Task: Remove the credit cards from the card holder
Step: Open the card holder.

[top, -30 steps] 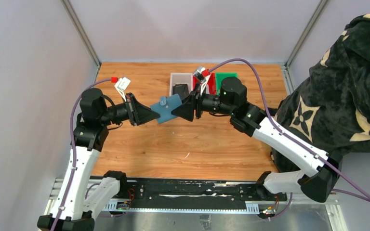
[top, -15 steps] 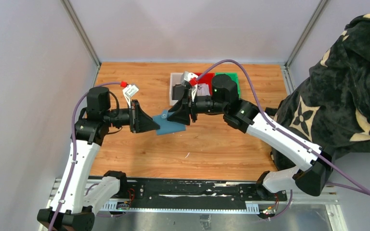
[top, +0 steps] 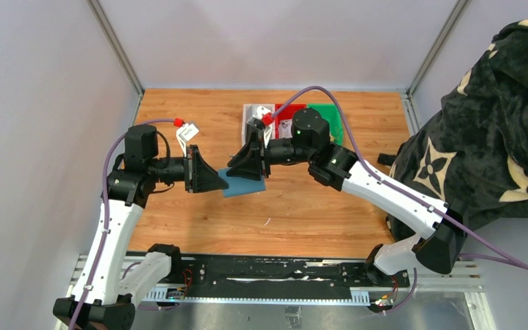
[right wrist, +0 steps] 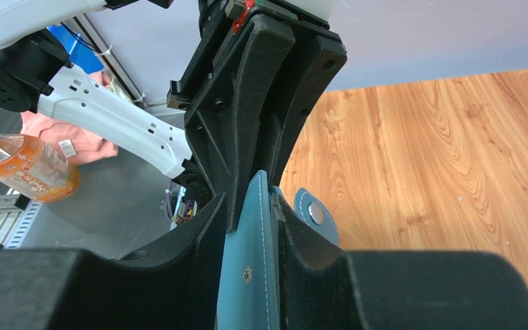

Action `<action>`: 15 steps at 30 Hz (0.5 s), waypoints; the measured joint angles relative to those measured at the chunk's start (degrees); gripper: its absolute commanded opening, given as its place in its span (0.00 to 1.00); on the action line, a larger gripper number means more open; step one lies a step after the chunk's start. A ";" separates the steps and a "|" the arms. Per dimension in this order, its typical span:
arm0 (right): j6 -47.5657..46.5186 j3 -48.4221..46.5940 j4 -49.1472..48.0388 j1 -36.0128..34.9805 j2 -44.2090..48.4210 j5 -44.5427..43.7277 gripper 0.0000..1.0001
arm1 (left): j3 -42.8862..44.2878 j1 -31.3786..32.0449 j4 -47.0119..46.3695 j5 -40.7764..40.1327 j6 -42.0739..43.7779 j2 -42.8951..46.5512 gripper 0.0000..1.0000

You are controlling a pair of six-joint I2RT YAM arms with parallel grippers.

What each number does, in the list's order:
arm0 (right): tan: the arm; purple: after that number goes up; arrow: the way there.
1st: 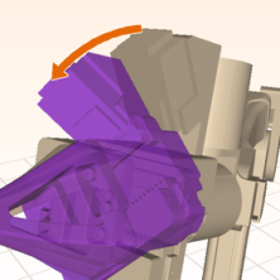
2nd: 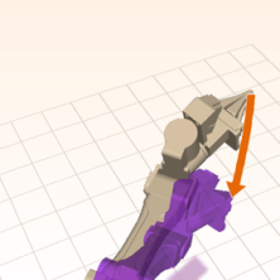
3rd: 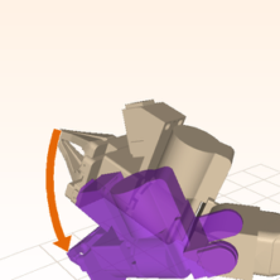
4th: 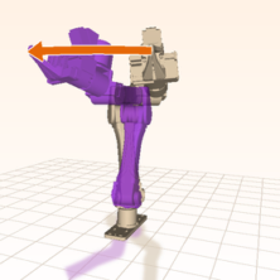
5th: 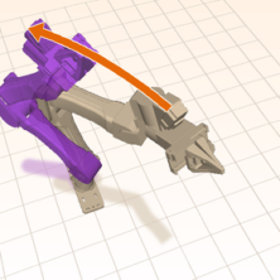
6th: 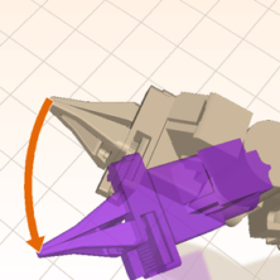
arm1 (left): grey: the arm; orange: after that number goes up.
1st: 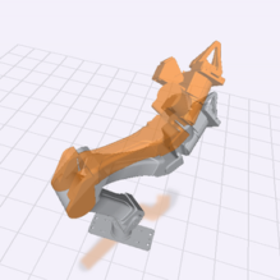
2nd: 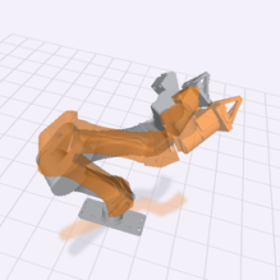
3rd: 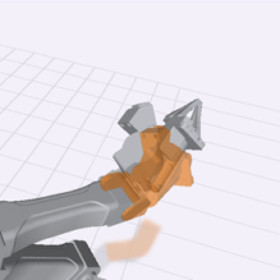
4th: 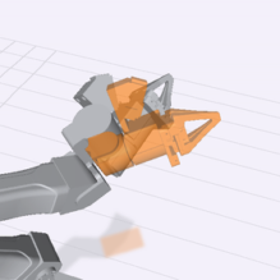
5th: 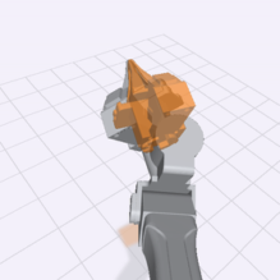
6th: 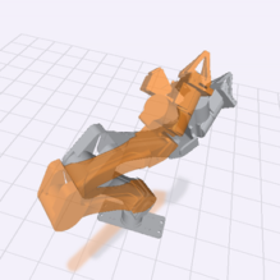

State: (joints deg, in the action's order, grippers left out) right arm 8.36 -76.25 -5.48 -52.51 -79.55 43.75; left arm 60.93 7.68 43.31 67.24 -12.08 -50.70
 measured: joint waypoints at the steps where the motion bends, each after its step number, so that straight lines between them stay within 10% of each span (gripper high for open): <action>1: 0.11 0.00 -0.15 -0.07 0.00 0.15 0.30 | 0.00 0.00 0.22 0.31 0.13 -0.09 0.00; 15: 2.47 -0.39 1.46 0.31 -0.28 -0.74 0.02 | 0.07 0.00 3.19 2.23 5.73 -0.76 0.00</action>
State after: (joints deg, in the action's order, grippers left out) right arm 10.83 -76.64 -4.01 -52.21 -79.83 43.00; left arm 60.99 7.68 46.50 69.47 -6.35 -51.46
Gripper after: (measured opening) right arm 0.072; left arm 0.186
